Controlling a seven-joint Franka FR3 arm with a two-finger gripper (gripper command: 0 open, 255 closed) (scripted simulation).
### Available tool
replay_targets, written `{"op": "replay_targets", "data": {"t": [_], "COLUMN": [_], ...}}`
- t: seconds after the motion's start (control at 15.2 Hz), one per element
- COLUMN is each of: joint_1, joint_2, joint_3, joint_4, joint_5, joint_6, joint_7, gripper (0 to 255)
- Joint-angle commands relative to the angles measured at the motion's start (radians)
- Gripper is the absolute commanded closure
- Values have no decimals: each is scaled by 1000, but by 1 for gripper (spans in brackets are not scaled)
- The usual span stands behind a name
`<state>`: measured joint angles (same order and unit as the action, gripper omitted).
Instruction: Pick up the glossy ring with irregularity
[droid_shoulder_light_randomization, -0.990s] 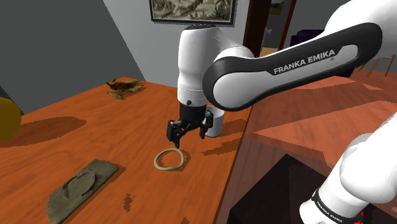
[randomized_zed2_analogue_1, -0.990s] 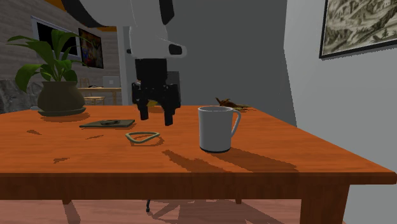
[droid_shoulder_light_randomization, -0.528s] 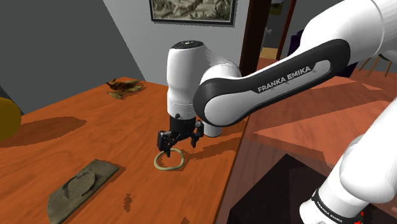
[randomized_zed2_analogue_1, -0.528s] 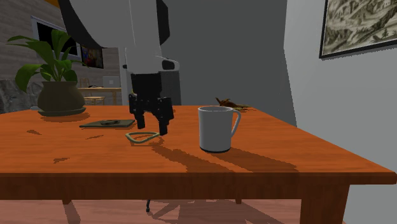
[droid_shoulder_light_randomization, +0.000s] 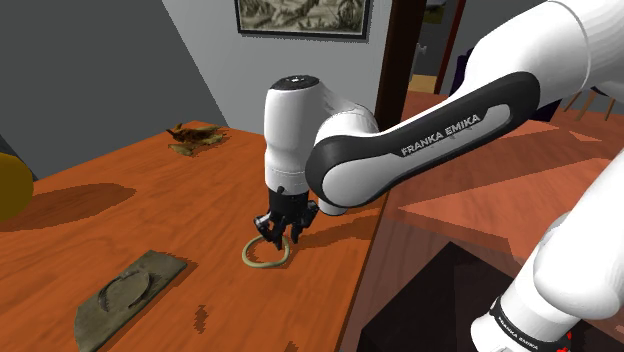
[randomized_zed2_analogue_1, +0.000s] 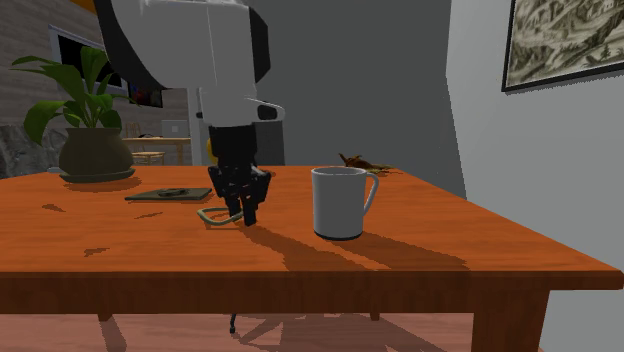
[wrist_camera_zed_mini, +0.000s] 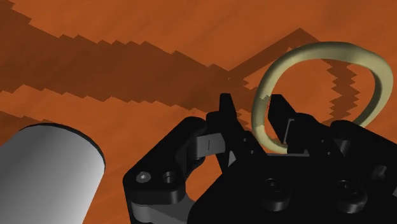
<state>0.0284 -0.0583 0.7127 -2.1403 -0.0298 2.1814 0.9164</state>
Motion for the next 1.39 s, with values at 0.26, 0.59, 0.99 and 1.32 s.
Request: {"op": "replay_targets", "data": {"t": [0.26,0.59,0.99,1.32], "joint_1": [2,3,2,2], "joint_2": [4,-18,-47,-64], "joint_3": [2,-2,-10,-16], "joint_4": [-4,30,88,141], "joint_5": [5,23,45,56], "joint_6": [14,-38,-117,-183], "joint_7": [-3,-17,-36,-47], "gripper": [255,255,255,255]}}
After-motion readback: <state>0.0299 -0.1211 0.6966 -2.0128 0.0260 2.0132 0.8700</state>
